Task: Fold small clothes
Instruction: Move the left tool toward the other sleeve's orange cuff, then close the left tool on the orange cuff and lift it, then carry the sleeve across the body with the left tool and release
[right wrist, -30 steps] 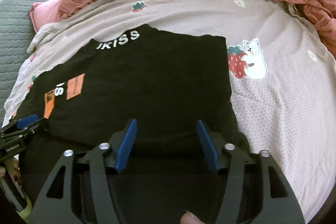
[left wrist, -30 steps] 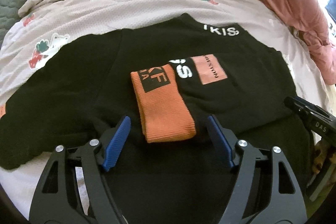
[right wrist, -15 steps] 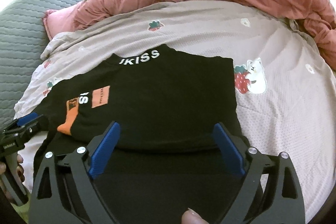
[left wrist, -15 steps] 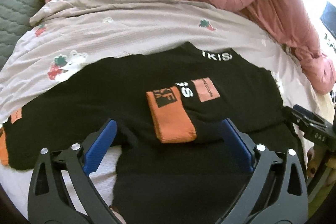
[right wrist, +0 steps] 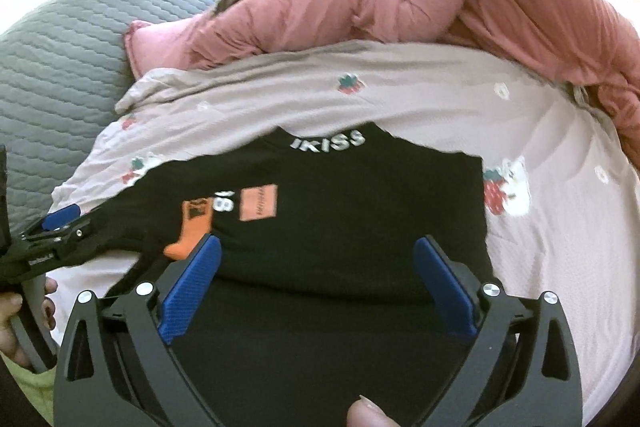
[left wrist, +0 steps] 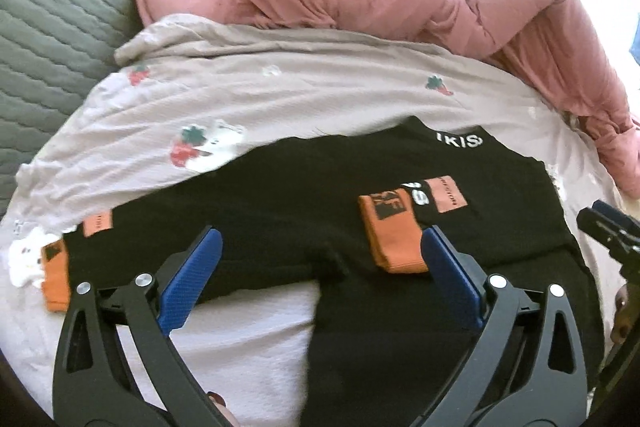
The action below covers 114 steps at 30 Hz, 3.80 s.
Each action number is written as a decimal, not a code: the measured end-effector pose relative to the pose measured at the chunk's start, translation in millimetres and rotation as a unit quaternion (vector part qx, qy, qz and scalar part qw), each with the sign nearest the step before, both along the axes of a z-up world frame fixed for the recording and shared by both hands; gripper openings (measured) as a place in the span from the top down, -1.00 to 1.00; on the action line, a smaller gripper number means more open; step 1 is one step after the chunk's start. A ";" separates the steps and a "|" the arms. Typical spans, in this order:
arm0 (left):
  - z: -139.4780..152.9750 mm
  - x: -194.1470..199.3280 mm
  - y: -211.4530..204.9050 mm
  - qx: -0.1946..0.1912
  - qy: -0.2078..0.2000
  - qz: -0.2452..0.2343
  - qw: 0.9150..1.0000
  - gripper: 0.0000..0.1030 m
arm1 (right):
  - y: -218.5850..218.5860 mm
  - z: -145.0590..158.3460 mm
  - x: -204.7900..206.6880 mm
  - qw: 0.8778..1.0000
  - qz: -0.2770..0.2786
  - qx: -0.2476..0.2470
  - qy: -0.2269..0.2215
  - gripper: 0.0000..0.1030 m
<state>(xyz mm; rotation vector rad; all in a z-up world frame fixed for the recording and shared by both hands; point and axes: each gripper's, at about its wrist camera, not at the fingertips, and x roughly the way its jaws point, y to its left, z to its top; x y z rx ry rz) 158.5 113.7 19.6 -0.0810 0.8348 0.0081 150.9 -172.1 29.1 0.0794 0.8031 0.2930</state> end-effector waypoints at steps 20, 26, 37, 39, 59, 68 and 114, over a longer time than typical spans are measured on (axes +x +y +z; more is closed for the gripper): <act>-9.9 -40.3 79.2 -0.024 -0.015 0.096 0.995 -0.81 | 91.6 18.1 -16.1 0.996 0.079 -0.013 -0.031 -0.90; -7.2 -47.3 93.1 -0.031 -0.025 0.120 0.992 -0.81 | 113.7 24.2 -16.6 0.994 0.098 -0.016 -0.038 -0.91; -5.5 -53.7 113.5 -0.041 -0.032 0.145 0.988 -0.81 | 144.5 28.4 -15.9 0.991 0.121 -0.022 -0.047 -0.91; -7.4 -53.7 118.6 -0.043 -0.031 0.152 0.987 -0.81 | 151.1 27.7 -14.1 0.991 0.126 -0.023 -0.047 -0.91; -35.2 -72.6 191.0 -0.073 -0.009 0.284 0.956 -0.81 | 209.6 9.0 -3.1 0.984 0.171 -0.023 -0.034 -0.91; -53.0 -78.8 211.7 -0.130 0.001 0.302 0.944 -0.75 | 251.8 3.9 -8.6 0.974 0.218 -0.041 -0.039 -0.91; 15.3 -79.4 153.2 -0.136 -0.150 0.176 0.963 0.90 | 129.9 -2.5 9.3 0.995 0.093 0.035 0.010 -0.91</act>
